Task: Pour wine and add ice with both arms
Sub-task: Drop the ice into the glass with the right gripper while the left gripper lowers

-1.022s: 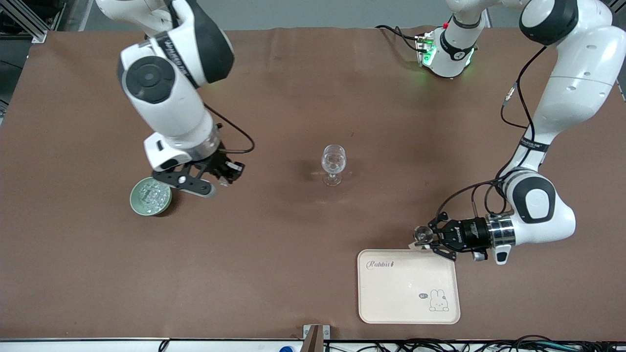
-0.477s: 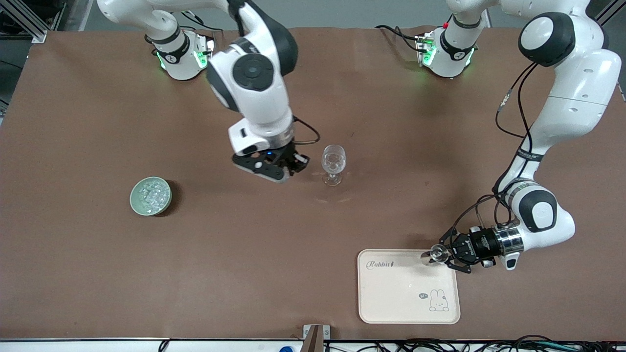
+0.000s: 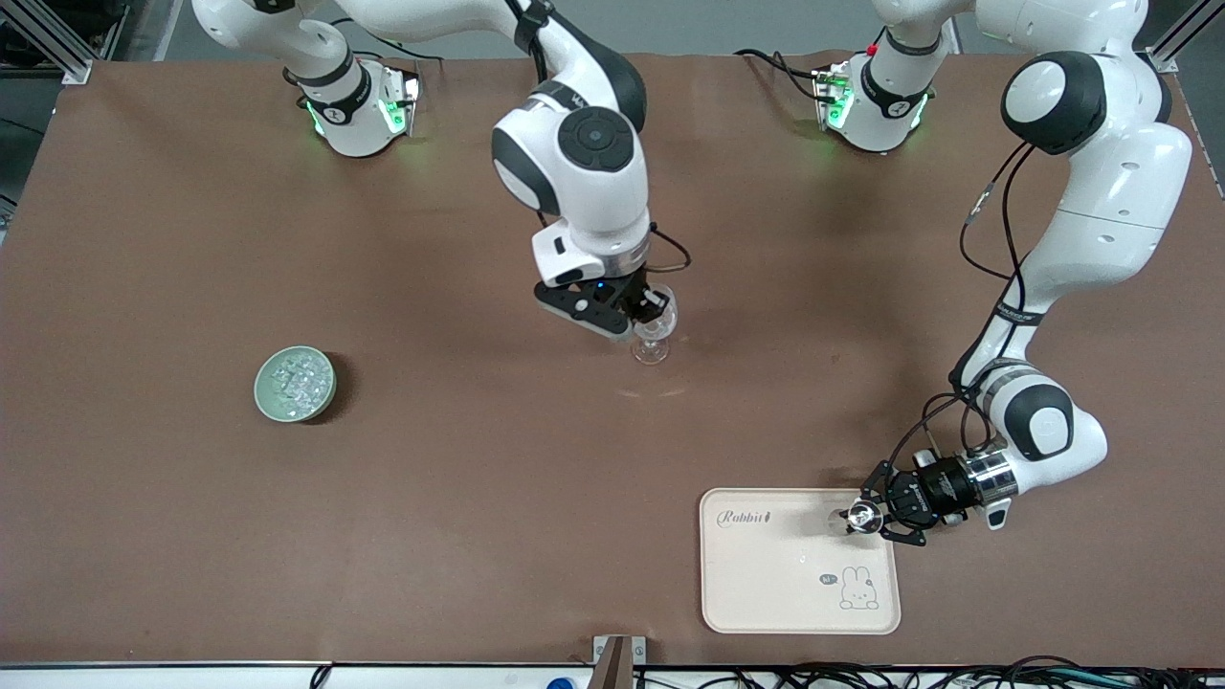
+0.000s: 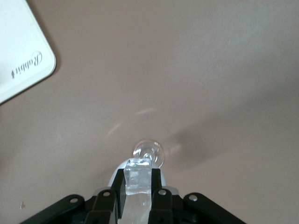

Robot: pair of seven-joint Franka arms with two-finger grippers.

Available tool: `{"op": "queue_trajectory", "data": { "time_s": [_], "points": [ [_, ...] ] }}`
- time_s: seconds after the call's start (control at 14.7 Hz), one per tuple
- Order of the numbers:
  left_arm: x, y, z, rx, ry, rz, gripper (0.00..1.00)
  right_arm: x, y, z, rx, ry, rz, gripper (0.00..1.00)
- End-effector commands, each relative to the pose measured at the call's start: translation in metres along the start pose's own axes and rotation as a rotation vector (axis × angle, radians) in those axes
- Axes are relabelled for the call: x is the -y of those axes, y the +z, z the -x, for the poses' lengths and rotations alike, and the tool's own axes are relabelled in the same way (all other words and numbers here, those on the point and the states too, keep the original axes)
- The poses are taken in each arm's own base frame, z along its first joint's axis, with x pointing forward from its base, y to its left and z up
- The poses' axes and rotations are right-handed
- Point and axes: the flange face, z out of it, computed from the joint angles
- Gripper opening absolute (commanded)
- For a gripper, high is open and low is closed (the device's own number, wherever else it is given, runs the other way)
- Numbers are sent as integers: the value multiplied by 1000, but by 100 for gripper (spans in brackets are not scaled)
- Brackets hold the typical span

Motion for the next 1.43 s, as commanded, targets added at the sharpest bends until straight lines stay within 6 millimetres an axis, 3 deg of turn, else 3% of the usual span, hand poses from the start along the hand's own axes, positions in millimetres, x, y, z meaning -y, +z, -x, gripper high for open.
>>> {"op": "queue_trajectory", "data": {
  "time_s": [0.0, 0.14, 0.34, 0.41, 0.54, 0.75, 0.82, 1.09, 1.23, 1.36],
  "points": [
    [-8, -2, -5, -3, 1, 35, 2, 9, -2, 22, 7, 6, -1, 0],
    [-5, 0, -14, -3, -9, 31, 3, 12, 1, 37, 27, -4, -1, 0],
    [-4, 0, -21, -7, -13, 31, 6, 14, 7, 40, 31, -5, -2, 1],
    [-4, -2, -23, -11, -13, 32, 11, 14, 8, 39, 30, -3, -7, 1],
    [-4, -6, -28, -19, -17, 35, 33, 16, 9, 39, 28, -2, -16, 1],
    [-4, -9, -27, -23, -16, 35, 89, 17, 15, 37, 22, 2, -28, 2],
    [-5, -13, -25, -25, -13, 36, 100, 17, 15, 37, 22, 2, -27, 2],
    [-12, -44, 0, -86, 60, -6, 100, 17, 20, 44, 21, -9, -17, 5],
    [-11, -73, 5, -149, 131, -105, 100, 17, 20, 44, 21, -10, -16, 10],
    [-11, -98, 23, -222, 222, -219, 100, 17, 20, 43, 24, -9, -16, 34]
  ]
}}
